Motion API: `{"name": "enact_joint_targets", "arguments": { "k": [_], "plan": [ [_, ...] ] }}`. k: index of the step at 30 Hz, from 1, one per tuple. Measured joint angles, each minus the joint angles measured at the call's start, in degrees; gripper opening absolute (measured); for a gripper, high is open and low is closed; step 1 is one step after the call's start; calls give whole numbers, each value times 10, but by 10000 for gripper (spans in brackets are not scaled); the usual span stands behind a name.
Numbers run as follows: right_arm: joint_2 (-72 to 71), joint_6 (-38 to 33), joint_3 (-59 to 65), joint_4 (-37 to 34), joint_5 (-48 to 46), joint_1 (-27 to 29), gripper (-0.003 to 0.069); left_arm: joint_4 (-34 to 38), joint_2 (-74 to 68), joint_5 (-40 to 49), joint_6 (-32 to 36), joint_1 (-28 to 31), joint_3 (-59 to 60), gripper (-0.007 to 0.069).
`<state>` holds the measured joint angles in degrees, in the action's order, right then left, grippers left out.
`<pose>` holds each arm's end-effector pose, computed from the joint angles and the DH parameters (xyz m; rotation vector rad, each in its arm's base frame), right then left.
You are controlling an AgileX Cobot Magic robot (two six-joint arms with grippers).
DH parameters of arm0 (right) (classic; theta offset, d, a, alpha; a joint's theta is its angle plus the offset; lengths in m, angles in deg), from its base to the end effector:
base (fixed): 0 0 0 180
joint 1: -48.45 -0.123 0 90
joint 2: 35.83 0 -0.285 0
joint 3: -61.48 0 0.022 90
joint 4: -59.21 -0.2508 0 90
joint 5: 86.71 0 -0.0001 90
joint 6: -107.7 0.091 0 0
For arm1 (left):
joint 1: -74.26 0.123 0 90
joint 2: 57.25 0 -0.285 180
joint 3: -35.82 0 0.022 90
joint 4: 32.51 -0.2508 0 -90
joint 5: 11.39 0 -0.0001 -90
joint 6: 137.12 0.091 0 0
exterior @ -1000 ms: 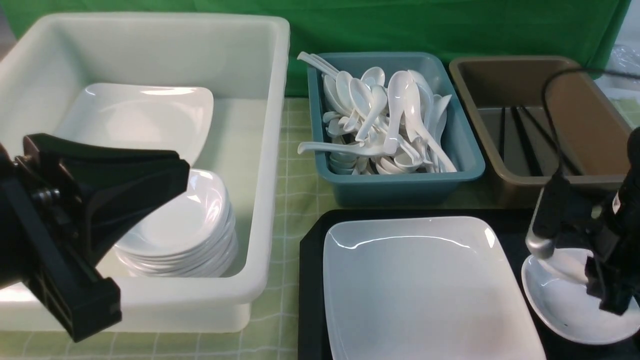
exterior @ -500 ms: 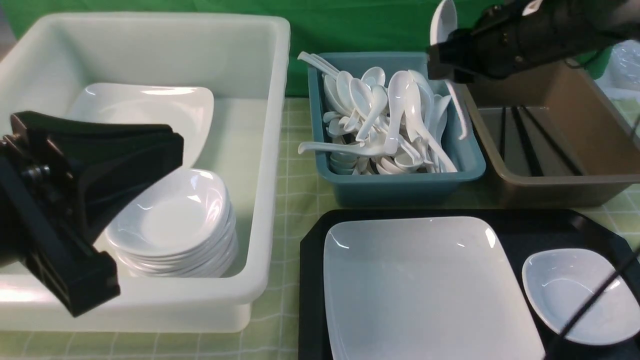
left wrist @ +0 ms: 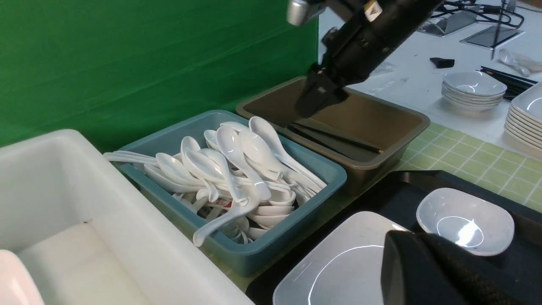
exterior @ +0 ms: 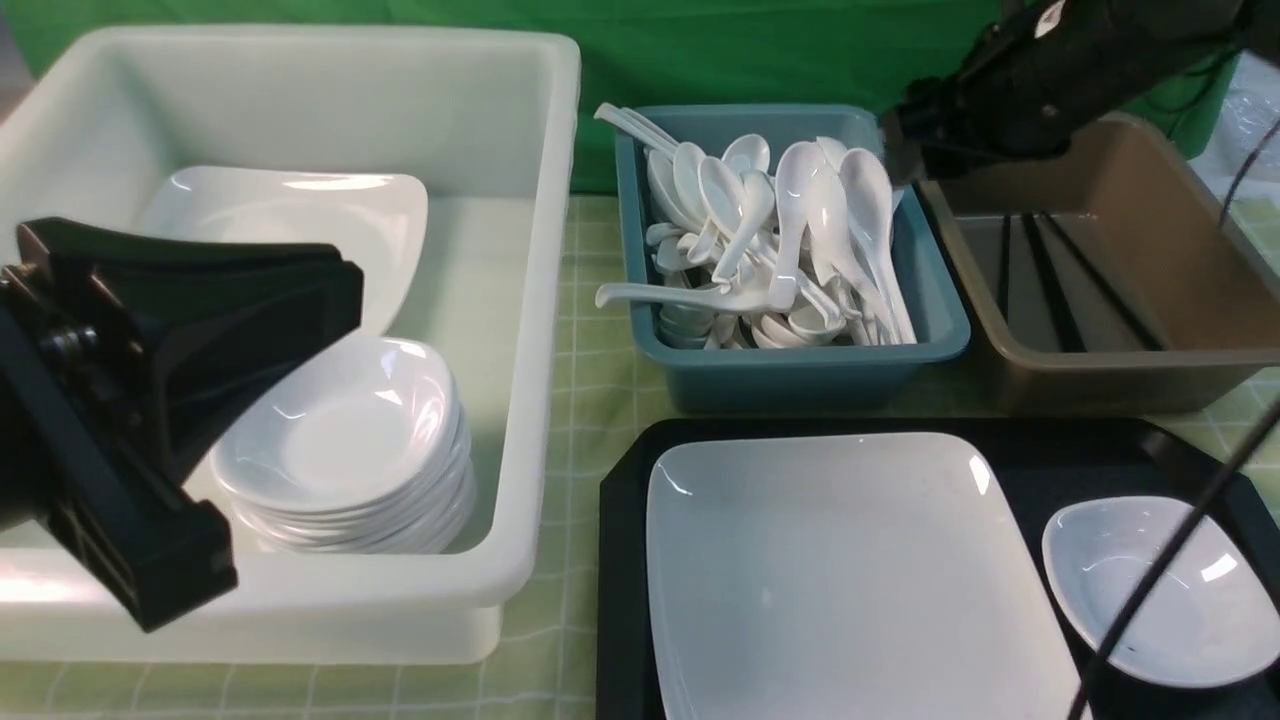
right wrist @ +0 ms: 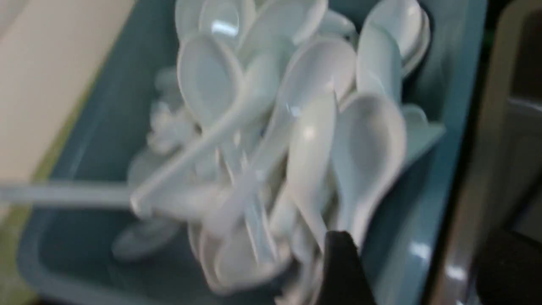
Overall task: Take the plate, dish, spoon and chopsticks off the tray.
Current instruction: Use the right arm to put the soup spoon into the small storage box in the middle, then use the right arm to grab a small plate from the dinner plate
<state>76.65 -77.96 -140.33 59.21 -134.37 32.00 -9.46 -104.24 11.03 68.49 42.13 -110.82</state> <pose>0.4032 0.1191 0.3374 -0.4633 2.3713 0.0865 0.1091 -0.0846 0.3777 0.6604 1.6622 -0.4851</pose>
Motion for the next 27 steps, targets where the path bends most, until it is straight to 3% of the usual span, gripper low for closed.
{"name": "enact_joint_targets", "arguments": {
  "k": [4, 7, 10, 14, 20, 27],
  "plan": [
    [-66, -4, 74, 77, -128, -28, 421, -18, 0, 6, 0, 0, 0, 21],
    [-112, -52, 214, 107, -188, -48, 474, -30, 0, 10, 0, 0, 0, 21],
    [-130, -89, 328, 120, -171, -49, 538, -31, 0, 11, 0, 0, 0, 21],
    [-130, -100, 408, 129, -117, -49, 563, -31, 0, 13, 0, 0, 0, 21],
    [-119, -103, 492, 147, 13, -49, 570, -33, 0, 24, 0, 0, 0, 21],
    [-86, -103, 508, 177, 40, -49, 539, -33, 0, 26, 0, 0, 0, 21]
  ]
}}
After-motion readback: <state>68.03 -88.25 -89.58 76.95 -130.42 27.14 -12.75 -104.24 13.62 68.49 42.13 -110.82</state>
